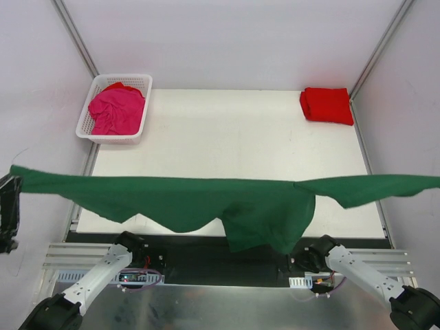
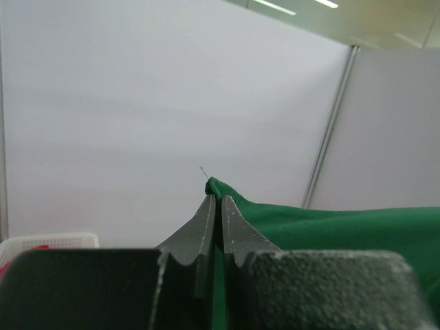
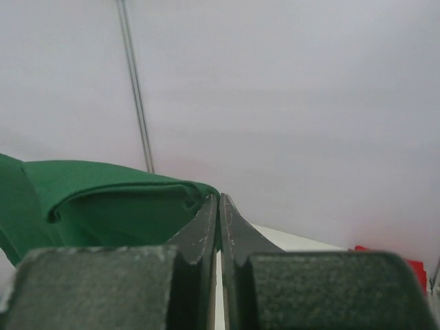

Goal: Fold and stack the t-shirts
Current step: Flatten out the tshirt

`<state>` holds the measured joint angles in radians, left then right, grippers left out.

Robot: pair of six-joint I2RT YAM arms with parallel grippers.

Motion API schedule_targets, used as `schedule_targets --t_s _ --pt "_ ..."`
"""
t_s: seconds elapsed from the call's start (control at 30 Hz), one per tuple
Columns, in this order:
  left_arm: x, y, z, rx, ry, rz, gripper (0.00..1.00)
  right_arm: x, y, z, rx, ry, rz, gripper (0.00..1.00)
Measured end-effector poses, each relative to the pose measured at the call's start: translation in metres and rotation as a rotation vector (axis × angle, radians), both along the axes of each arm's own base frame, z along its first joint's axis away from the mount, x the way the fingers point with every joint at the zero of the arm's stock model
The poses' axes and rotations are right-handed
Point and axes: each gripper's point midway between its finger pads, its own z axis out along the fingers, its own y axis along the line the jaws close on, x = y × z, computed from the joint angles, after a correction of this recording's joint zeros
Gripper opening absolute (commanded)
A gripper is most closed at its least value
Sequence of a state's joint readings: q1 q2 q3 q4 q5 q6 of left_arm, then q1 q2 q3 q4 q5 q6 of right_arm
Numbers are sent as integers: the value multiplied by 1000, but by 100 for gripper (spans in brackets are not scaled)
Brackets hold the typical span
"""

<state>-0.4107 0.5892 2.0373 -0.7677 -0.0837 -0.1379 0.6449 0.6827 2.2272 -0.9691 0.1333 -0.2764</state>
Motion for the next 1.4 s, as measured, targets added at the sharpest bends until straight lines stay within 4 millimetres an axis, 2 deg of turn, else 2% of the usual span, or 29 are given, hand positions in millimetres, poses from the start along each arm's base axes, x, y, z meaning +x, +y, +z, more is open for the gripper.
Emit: schedule_targets --t_s 0.07,0.13,0.2,0.23,0.3,0.4,0.5,0.6,0.7,0.77,0.83,0.93,1.03,1.13,1.2,1.3,1.33,1.4 --pt "-21 6 3 -20 -46 -14 0 -14 -5 -1 18 -34 23 1" --pt "-33 11 4 -32 -75 -10 0 -22 -10 -1 35 -61 27 1" --pt "-32 11 2 -32 -83 -1 0 -20 -10 0 44 -74 20 1" --pt "-25 8 1 -26 -77 4 0 -13 -9 0 46 -70 9 1" --pt "5 0 -7 2 -42 30 0 12 -4 -4 30 -39 -29 1" --pt "75 -22 -34 84 76 77 0 69 15 -17 -35 46 -93 1" --pt "152 -48 -65 187 214 112 0 130 48 -32 -165 132 -195 1" --pt "216 -73 -91 281 321 120 0 180 82 -43 -294 189 -290 1" --pt "256 -89 -112 348 393 120 0 211 106 -54 -389 224 -338 1" --pt "263 -92 -117 371 406 117 0 220 114 -59 -428 239 -345 1" --pt "259 -91 -111 373 390 117 0 216 111 -55 -423 234 -343 1" --pt "237 -84 -82 345 318 113 0 195 93 -30 -344 194 -318 1" --pt "195 -68 -44 297 214 112 0 159 64 -3 -229 132 -271 1" --pt "138 -48 -11 241 100 104 0 111 28 25 -98 54 -194 1" --pt "98 -34 3 204 26 99 0 74 5 45 -1 -23 -118 1" --pt "46 -18 18 146 -65 70 0 27 -17 64 107 -122 4 1" --pt "34 -17 21 132 -82 49 0 11 -21 67 138 -150 55 1" --pt "20 -18 26 114 -104 11 0 -7 -22 68 161 -180 128 1"
